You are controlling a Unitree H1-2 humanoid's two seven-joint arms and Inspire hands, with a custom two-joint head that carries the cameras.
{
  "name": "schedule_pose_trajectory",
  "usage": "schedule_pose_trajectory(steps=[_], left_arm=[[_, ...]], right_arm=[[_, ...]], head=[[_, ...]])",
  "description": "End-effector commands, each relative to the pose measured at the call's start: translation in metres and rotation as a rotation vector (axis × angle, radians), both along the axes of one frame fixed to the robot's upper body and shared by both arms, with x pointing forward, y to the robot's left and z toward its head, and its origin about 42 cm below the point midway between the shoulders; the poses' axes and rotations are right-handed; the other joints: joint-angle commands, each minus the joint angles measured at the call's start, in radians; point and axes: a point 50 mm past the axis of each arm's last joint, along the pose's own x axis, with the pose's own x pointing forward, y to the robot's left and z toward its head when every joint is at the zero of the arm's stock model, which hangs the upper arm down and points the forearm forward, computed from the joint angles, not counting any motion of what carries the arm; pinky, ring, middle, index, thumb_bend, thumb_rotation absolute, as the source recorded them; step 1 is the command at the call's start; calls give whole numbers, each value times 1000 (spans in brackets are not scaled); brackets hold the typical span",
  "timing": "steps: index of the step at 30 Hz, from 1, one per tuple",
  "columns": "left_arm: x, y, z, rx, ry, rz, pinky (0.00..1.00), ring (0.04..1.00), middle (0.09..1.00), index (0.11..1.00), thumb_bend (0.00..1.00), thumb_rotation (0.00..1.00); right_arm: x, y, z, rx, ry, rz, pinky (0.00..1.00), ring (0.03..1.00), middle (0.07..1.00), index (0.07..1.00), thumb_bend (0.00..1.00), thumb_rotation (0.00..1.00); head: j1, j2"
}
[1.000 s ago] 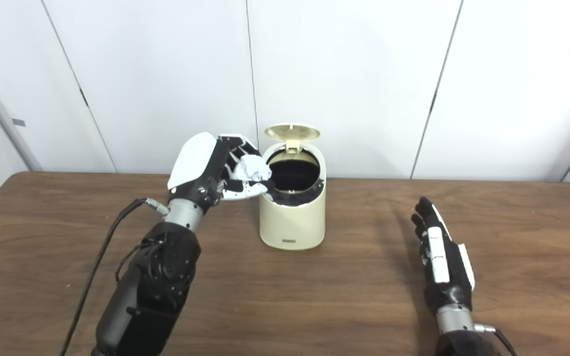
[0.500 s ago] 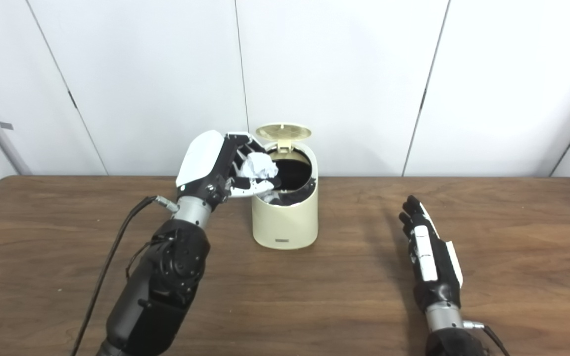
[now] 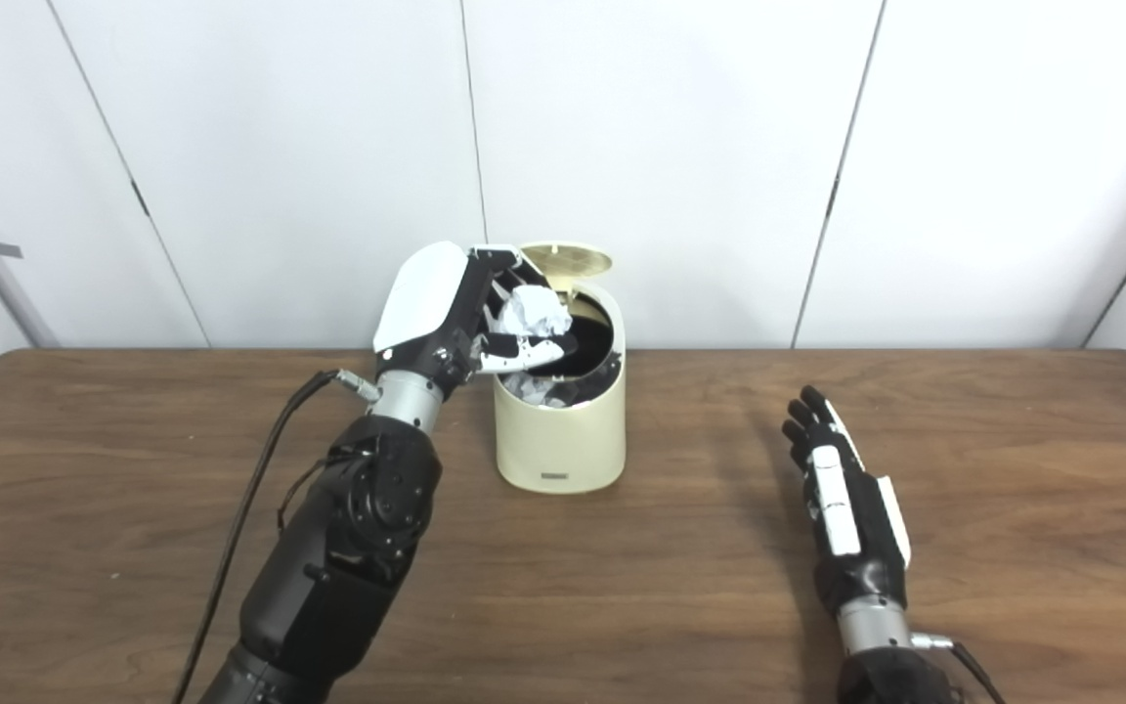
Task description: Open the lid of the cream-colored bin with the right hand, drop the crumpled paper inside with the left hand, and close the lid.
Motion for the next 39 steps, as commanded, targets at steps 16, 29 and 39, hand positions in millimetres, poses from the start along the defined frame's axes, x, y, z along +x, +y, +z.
schedule_pose_trajectory(steps=[16,29,39], left_arm=[[21,-27,29,65,-123,-34,306,411,520,497,471,0],[22,-35,27,101,-140,-31,317,417,537,483,471,0],[21,-34,28,188,-67,-2,392,451,573,489,484,0]], right_arm=[[-14,10,-27,65,67,1,978,930,929,922,415,845],[-15,5,-25,63,66,-8,1000,951,948,930,426,907],[-13,4,-25,61,67,-8,1000,946,942,932,435,895]], head=[[7,11],[23,20],[28,30]])
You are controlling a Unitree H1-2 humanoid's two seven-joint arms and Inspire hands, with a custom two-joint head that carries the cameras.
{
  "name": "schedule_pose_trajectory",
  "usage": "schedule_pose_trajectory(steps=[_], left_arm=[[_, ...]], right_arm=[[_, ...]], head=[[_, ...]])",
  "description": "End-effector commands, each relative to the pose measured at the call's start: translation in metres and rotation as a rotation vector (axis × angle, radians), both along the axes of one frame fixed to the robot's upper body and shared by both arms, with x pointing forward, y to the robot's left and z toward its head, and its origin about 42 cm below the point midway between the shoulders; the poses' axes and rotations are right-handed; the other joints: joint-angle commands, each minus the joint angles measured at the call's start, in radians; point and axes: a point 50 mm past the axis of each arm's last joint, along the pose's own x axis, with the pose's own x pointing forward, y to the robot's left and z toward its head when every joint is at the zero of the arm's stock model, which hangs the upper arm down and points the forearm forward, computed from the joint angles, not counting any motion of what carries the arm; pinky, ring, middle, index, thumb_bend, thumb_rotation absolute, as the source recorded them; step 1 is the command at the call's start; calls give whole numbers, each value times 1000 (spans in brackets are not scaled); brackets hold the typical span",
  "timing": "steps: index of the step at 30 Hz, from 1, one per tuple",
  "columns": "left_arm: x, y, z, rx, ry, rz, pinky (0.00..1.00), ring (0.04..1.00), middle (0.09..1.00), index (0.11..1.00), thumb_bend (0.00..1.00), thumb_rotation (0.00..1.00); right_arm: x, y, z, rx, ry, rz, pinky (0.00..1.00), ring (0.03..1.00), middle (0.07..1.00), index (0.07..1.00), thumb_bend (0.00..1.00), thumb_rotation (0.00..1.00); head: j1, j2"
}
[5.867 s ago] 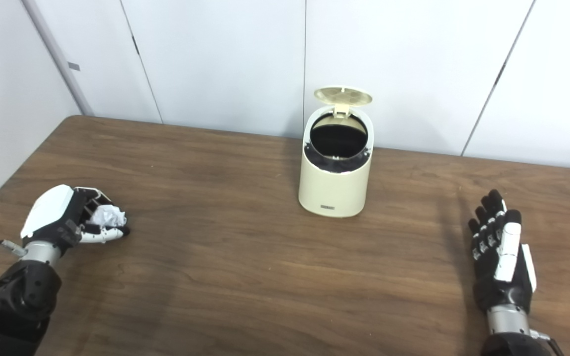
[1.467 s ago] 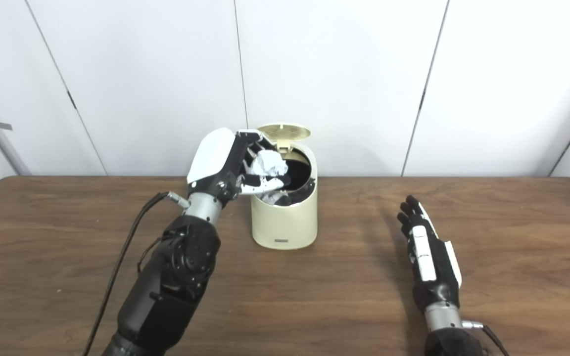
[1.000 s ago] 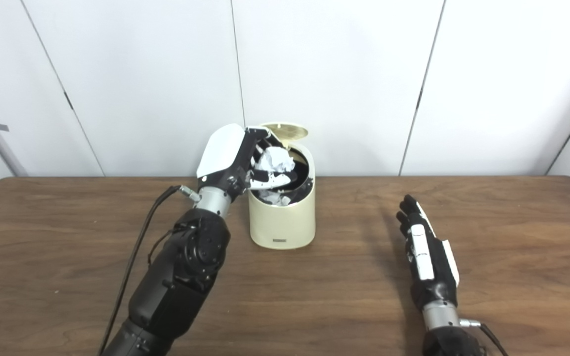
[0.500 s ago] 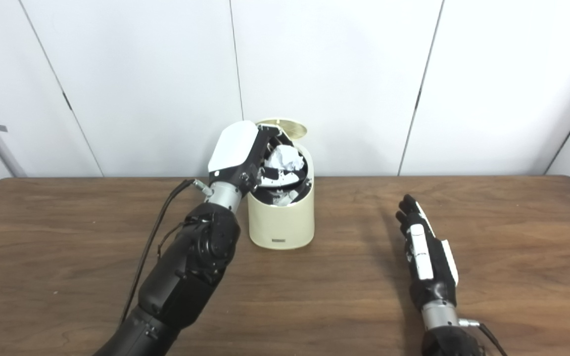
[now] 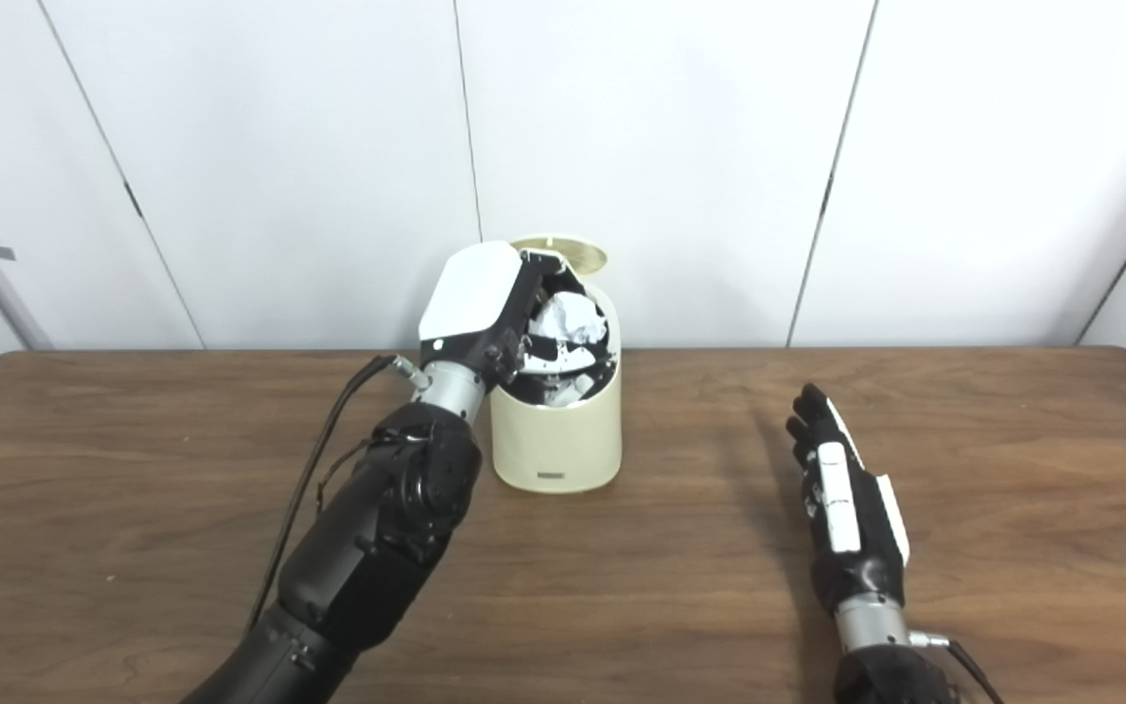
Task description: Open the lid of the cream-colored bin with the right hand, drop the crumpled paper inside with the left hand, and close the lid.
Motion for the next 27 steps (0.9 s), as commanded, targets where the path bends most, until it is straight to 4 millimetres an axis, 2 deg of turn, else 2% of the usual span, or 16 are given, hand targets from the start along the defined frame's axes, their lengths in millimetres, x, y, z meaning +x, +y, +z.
schedule_pose_trajectory(steps=[1,3,6,10,19,20,22,27], left_arm=[[3,-4,32,31,-73,12,433,521,627,491,501,21],[1,-3,32,53,-72,23,514,625,683,493,516,42],[0,-1,31,68,-67,35,566,682,709,494,521,48],[0,-1,30,98,-52,58,571,684,701,494,522,51],[1,0,29,253,2,86,587,669,697,496,524,60],[1,1,29,259,9,87,587,667,698,568,702,63],[1,2,29,264,21,88,573,645,684,634,866,73],[1,5,29,259,42,98,574,651,689,661,879,85]], right_arm=[[-13,6,-25,32,71,-1,998,945,941,931,433,893],[-13,6,-26,39,70,2,996,941,936,928,424,889],[-13,6,-26,51,72,3,1000,940,936,927,427,871],[-14,6,-25,43,76,0,996,934,930,924,403,878],[-14,3,-27,38,82,10,995,924,925,914,437,872],[-14,3,-27,36,82,11,994,924,924,913,434,872],[-13,3,-27,33,80,15,989,923,918,908,423,874],[-13,3,-26,37,80,20,978,915,910,903,418,872]], head=[[-1,0],[0,-2],[3,0],[7,-1],[18,3],[20,2],[21,5],[23,7]])
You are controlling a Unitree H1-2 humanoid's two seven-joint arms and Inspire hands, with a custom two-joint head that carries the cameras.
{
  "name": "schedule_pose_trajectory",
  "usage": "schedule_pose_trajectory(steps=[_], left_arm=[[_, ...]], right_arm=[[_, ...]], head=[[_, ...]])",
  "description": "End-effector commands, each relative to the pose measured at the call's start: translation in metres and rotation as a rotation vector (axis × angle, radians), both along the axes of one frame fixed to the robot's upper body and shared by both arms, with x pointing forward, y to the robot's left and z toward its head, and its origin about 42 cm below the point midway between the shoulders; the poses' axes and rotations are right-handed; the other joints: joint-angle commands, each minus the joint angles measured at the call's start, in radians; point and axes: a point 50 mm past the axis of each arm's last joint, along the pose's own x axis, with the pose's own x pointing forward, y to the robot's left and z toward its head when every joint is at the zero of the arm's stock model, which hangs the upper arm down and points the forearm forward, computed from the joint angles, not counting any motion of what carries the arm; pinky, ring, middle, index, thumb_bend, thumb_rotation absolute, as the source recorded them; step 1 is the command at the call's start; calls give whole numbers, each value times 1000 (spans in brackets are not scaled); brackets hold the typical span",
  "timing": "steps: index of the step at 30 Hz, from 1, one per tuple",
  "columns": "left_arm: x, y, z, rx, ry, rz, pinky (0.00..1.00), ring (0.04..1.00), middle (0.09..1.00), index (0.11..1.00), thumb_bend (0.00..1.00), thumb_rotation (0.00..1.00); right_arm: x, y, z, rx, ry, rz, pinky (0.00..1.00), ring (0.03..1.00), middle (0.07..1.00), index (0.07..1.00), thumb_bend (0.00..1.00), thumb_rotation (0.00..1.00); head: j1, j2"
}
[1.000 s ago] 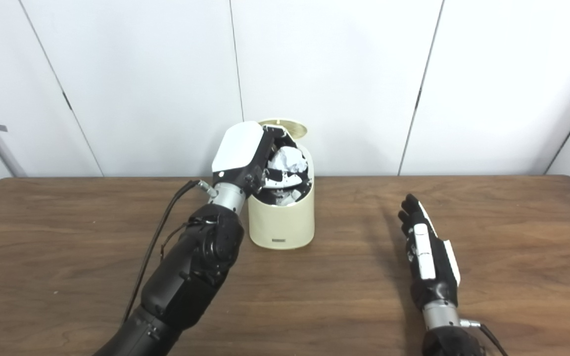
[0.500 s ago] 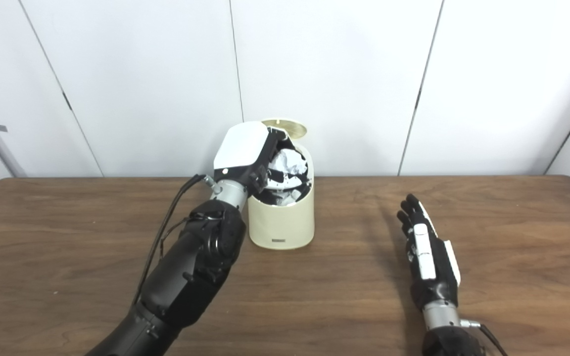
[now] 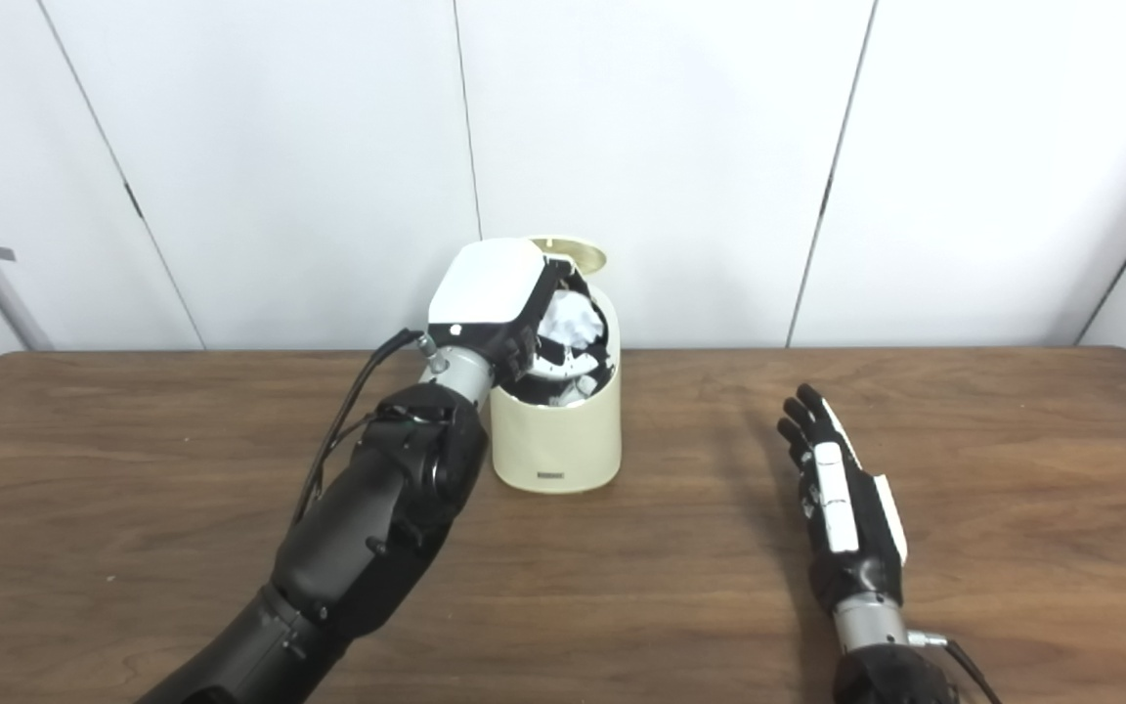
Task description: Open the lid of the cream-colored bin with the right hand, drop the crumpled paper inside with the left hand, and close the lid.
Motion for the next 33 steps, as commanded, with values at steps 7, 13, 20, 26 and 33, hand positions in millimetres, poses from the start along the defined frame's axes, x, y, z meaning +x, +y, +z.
schedule_pose_trajectory(steps=[7,13,20,26,33], left_arm=[[7,13,13,18,-30,62,580,676,700,674,870,85],[7,15,13,23,-19,69,593,685,711,684,854,63],[6,17,14,14,-32,71,590,678,707,680,861,37],[1,19,13,-125,-101,49,549,642,665,645,842,1],[-2,27,7,-255,-188,10,497,574,565,502,543,10]], right_arm=[[-12,5,-24,21,75,13,973,921,917,894,438,863],[-11,6,-24,15,79,12,967,919,917,889,434,880],[-11,7,-26,9,72,26,976,925,928,891,421,888],[-11,5,-27,6,70,27,963,905,908,874,408,869],[-13,4,-29,-6,90,26,958,903,905,890,398,886]], head=[[3,6],[3,6],[1,7],[1,10],[5,8]])
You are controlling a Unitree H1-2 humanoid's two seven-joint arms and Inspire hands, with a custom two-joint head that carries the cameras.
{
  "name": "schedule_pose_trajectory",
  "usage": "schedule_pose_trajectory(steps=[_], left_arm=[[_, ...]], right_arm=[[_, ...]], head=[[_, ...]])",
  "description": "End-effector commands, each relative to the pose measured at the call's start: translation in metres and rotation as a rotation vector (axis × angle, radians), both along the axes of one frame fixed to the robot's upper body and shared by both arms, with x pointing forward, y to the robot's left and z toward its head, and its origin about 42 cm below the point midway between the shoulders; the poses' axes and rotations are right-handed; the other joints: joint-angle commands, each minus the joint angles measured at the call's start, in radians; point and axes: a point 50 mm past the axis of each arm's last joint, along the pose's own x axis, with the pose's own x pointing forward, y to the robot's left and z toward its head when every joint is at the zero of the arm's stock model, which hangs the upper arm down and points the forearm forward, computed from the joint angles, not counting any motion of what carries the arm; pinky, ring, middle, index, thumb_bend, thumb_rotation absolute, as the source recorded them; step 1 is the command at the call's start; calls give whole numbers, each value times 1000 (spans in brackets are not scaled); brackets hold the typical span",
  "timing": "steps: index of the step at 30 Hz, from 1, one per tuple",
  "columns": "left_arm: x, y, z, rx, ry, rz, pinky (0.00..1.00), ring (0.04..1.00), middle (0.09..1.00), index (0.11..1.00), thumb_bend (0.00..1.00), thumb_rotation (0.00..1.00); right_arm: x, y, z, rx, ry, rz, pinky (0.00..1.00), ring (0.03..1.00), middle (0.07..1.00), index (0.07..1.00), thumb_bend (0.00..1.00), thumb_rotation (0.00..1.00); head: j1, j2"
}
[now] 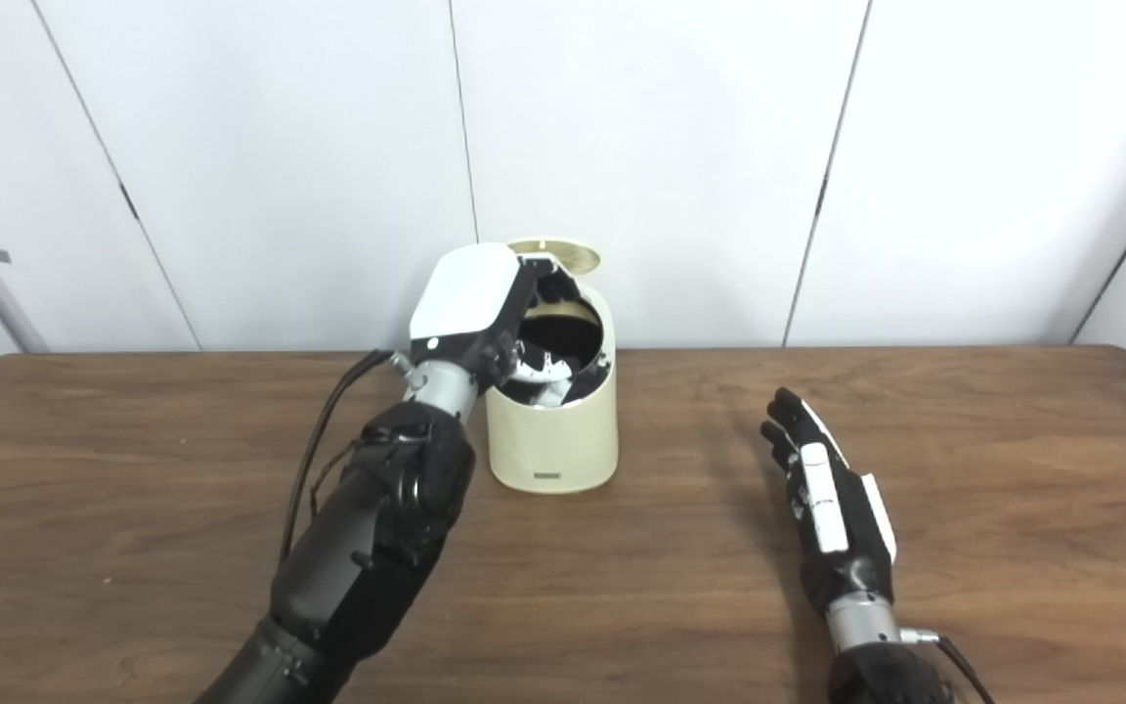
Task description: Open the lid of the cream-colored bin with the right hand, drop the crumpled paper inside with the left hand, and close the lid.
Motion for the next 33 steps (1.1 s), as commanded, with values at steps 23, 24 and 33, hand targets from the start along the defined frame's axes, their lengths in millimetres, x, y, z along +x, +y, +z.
schedule_pose_trajectory(steps=[23,24,33], left_arm=[[1,26,18,-235,-234,-40,360,438,524,466,475,0],[1,26,18,-243,-238,-42,357,438,526,468,475,0],[-7,34,18,-342,-235,-31,373,420,508,483,477,0]], right_arm=[[-12,-3,-27,23,85,-6,986,920,913,894,430,875],[-12,-3,-27,21,83,-5,988,921,915,897,429,878],[-11,-4,-28,7,78,-9,980,911,908,884,441,872]], head=[[9,8],[10,8],[11,9]])
